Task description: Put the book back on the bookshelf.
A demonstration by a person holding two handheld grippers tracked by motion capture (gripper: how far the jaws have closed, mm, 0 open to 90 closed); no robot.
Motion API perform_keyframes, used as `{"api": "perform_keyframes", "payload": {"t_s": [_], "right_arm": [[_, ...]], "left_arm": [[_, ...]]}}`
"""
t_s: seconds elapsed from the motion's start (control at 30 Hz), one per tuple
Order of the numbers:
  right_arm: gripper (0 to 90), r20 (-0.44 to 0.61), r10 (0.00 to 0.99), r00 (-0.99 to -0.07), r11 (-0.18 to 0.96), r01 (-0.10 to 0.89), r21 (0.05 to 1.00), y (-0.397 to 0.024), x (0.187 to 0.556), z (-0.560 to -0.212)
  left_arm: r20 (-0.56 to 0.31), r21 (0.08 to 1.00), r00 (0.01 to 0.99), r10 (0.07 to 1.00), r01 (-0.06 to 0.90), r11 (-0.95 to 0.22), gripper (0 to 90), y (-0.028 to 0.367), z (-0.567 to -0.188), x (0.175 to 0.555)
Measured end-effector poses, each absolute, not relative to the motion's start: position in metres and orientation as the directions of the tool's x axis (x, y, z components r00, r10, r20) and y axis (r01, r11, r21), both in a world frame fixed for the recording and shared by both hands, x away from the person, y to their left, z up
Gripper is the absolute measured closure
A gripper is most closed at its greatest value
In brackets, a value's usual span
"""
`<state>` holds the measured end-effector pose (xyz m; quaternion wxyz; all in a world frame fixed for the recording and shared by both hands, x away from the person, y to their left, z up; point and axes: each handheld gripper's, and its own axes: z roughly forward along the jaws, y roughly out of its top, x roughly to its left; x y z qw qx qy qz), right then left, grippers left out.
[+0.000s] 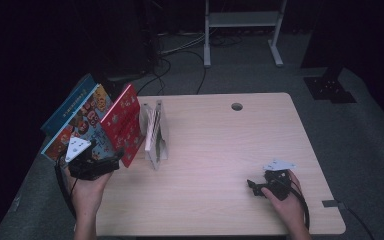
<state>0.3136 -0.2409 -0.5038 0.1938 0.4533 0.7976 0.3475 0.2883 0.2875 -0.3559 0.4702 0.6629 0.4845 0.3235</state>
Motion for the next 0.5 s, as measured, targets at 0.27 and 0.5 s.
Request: {"api": "perform_keyframes", "payload": {"t_s": [0.27,0.5], "right_arm": [[9.9,0.006,0.858,-0.514,0.348,0.588,0.73,-0.2409,0.3136,-0.5039],[9.8,0.006,0.858,-0.514,0.347,0.589,0.73,-0.2409,0.3136,-0.5038]], "left_arm": [[-0.029,0.937,0.328,0.944,0.339,-0.089,0.0,0.288,-0.358,0.2804],[-0.037,0.939,0.331,0.943,0.334,-0.08,0.0,0.2887,-0.3573,0.2788]]}}
